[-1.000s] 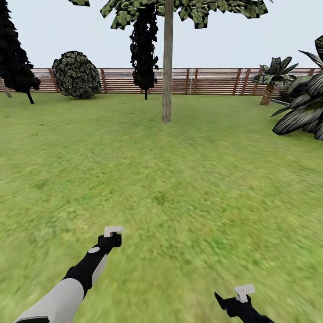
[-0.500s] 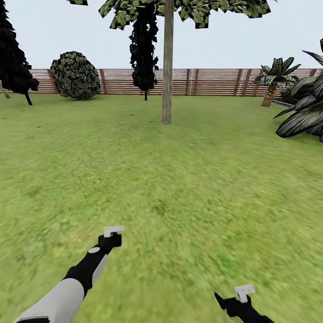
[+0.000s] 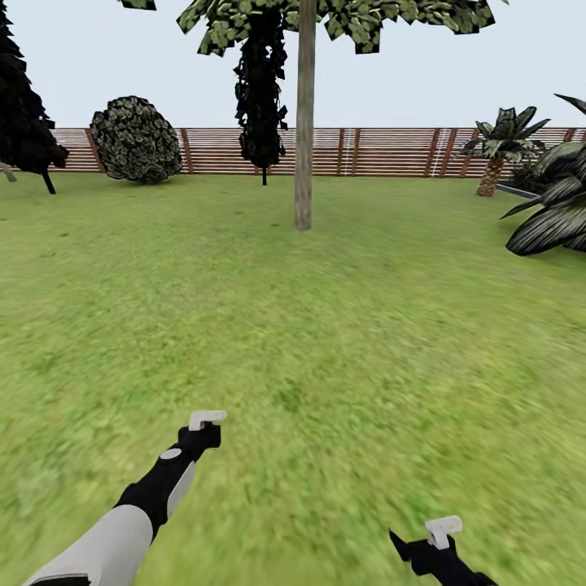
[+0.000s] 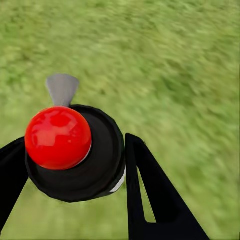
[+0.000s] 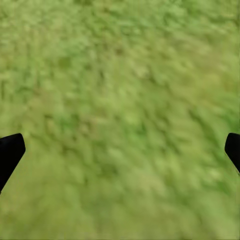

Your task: In the garden, pick up the pesticide atomizer on the floor and spray pesticide onto both trees until each tree trunk is fully covered.

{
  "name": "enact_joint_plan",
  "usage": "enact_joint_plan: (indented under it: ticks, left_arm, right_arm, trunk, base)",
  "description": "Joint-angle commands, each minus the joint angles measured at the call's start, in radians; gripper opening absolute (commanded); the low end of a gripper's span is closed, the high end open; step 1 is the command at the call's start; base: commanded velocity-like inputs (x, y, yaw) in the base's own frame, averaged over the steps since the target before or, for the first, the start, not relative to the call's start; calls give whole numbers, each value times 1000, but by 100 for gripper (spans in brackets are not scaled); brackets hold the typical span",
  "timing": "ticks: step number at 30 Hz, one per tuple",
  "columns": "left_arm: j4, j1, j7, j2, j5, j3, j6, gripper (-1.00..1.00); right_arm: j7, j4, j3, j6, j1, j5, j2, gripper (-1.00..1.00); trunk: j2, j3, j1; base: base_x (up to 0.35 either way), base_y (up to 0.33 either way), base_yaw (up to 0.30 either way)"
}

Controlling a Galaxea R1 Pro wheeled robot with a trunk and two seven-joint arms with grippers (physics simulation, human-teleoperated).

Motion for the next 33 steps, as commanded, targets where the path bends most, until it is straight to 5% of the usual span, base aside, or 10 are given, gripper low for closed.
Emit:
enact_joint_plan:
  ticks: [1,33]
  left_arm:
    - [0,0,1,0,0,0,0,-100]
    - [-2,0,1,0,-2,0,0,-100]
  right_arm:
    - [0,0,0,0,0,0,0,100]
    - [0,0,0,0,0,0,0,100]
  trunk:
    - [0,0,0]
    - [0,0,0]
  base:
    - [338,0,0]
    - [338,0,0]
